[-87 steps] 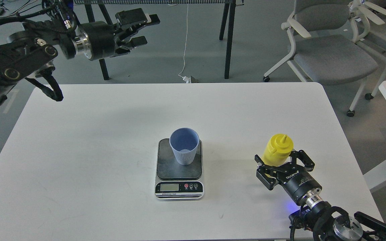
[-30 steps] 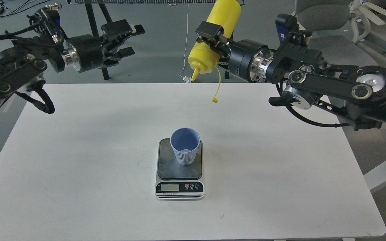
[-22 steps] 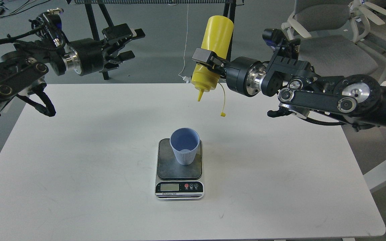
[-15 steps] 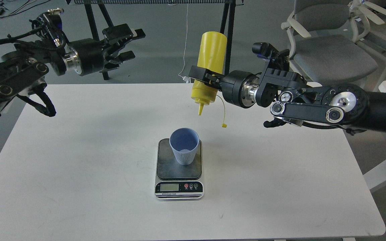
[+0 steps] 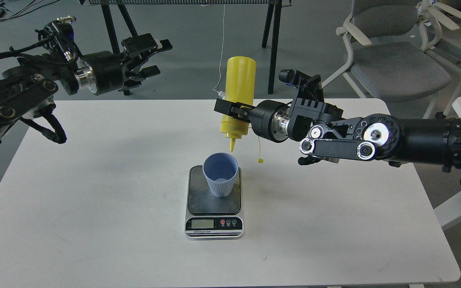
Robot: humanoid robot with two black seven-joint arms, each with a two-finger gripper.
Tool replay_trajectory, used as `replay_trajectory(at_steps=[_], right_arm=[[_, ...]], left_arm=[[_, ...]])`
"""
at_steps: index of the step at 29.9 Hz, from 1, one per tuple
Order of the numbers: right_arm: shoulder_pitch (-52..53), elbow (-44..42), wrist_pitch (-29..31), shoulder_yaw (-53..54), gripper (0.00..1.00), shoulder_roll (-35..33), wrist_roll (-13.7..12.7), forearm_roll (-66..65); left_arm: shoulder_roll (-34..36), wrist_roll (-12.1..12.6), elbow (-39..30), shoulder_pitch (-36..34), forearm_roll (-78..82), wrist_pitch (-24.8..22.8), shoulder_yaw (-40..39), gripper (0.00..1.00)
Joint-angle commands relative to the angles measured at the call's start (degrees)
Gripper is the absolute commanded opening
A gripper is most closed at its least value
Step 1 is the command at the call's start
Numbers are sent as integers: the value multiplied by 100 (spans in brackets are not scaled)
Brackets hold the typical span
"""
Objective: Pour seasoning into cup on scale with both arms
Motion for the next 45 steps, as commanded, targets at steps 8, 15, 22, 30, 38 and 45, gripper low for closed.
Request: replay_trajectory(at_steps=[8, 15, 22, 30, 38, 45], right_arm=[[-64, -141, -54, -2, 9, 165, 0, 7], [-73, -159, -98, 16, 9, 183, 0, 77], [41, -133, -195, 779, 9, -264, 18, 436], [173, 34, -107, 2448, 9, -1617, 70, 1437], [-1028, 737, 165, 4837, 9, -3050, 211, 2703], [-3251, 992, 973, 7447, 9, -3324, 413, 4250]], left_arm=[[14, 0, 0, 1, 0, 0, 0, 99], [14, 0, 0, 1, 0, 0, 0, 99], [23, 0, 0, 9, -17, 0, 0, 99], [-12, 0, 0, 80, 18, 0, -9, 99], [-56, 0, 0, 62, 0, 0, -9, 99], [-4, 0, 0, 71, -17, 0, -18, 99]])
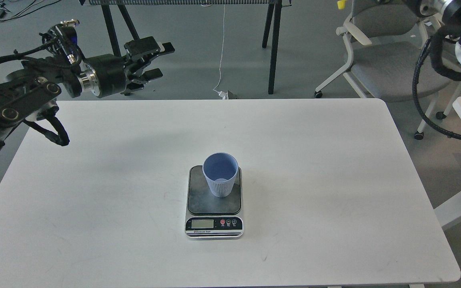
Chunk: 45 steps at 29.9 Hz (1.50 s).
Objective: Pour seasoning into cup on scale with both arms
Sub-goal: 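Turn the bottle upright and bring it back down with the right gripper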
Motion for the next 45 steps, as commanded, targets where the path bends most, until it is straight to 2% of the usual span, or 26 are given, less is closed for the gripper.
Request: replay_trajectory(at_steps=[1, 8, 14, 19, 31, 45], right_arm=[[-1211, 67, 514, 1351, 9, 23, 70, 671], [-2978, 32, 1683, 2742, 9, 576, 272, 1550], [-4122, 23, 2597, 3235, 9, 1270, 387, 2139], [-4975, -30, 3500, 3376, 9, 1850, 369, 2711], [-5916, -645, 3500, 3113, 9, 2853, 352, 2835], [-5890, -716, 3500, 2348, 9, 3222, 413, 2782]], left_arm=[[51, 0, 1, 3, -7, 0, -7, 99], [95, 0, 1, 20, -7, 0, -43, 99], [95, 0, -8, 56, -16, 0, -43, 99], [86, 0, -8, 56, -7, 0, -43, 99], [51, 0, 0, 134, 2, 0, -51, 99], [42, 0, 1, 214, 10, 0, -51, 99]])
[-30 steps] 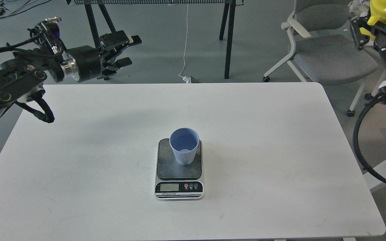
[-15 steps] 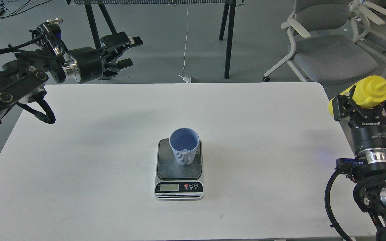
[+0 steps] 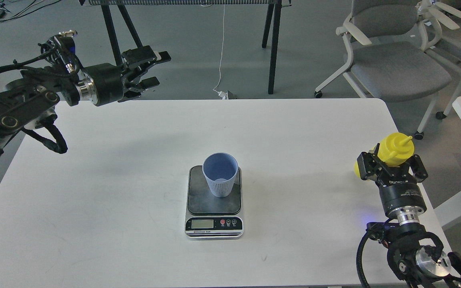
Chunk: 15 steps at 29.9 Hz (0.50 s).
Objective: Pour seasoning into cup on scale with both arms
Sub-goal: 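Turn the bottle upright and bring it back down with the right gripper, then set the yellow bottle on the table and open the right gripper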
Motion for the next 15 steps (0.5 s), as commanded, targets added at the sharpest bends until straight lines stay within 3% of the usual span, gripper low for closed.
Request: replay_trajectory(at_steps=[1, 15], right_arm=[[11, 0, 0, -204, 9, 82, 40, -8], [29, -316, 0, -512, 12, 337, 40, -183]], left_arm=[[0, 0, 3, 1, -3, 0, 1, 99], [-17, 0, -6, 10, 6, 0, 1, 99]])
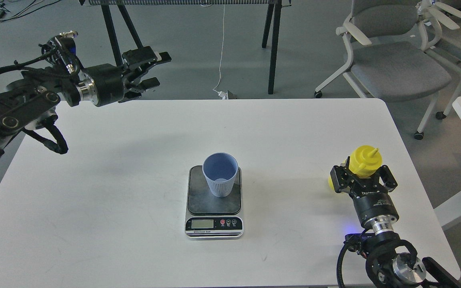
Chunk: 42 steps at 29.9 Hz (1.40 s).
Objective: Pour seasoning into cup on scale with both arms
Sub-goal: 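Set the yellow bottle on the table and open the right gripper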
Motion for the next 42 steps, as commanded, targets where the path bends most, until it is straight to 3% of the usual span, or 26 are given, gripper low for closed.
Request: replay_trajectory(at_steps=[1, 7, 9, 10, 11, 18, 21, 42], right_arm=[[-9, -68, -1, -10, 13, 54, 0, -76], [-1, -59, -1, -81, 29, 72, 0, -252], [-9, -41, -1, -90, 40, 72, 0, -278], [-9, -33, -1, -107, 54, 63, 0, -304], [-18, -15, -1, -125, 62, 63, 0, -331], [-71, 3, -1, -160, 77, 63, 0, -401], [-80, 38, -1, -151, 95, 54, 0, -401], [-1196, 1075, -1, -37, 95, -376, 0, -401]], left_arm=[[-1, 0, -1, 9, 9, 0, 1, 99], [-10, 0, 0, 71, 9, 0, 1, 99], [-10, 0, -9, 71, 9, 0, 1, 99], [-2, 0, -1, 71, 9, 0, 1, 99], [7, 0, 0, 71, 9, 0, 1, 99], [16, 0, -9, 79, 9, 0, 1, 99], [16, 0, 0, 79, 9, 0, 1, 99], [34, 0, 0, 141, 9, 0, 1, 99]])
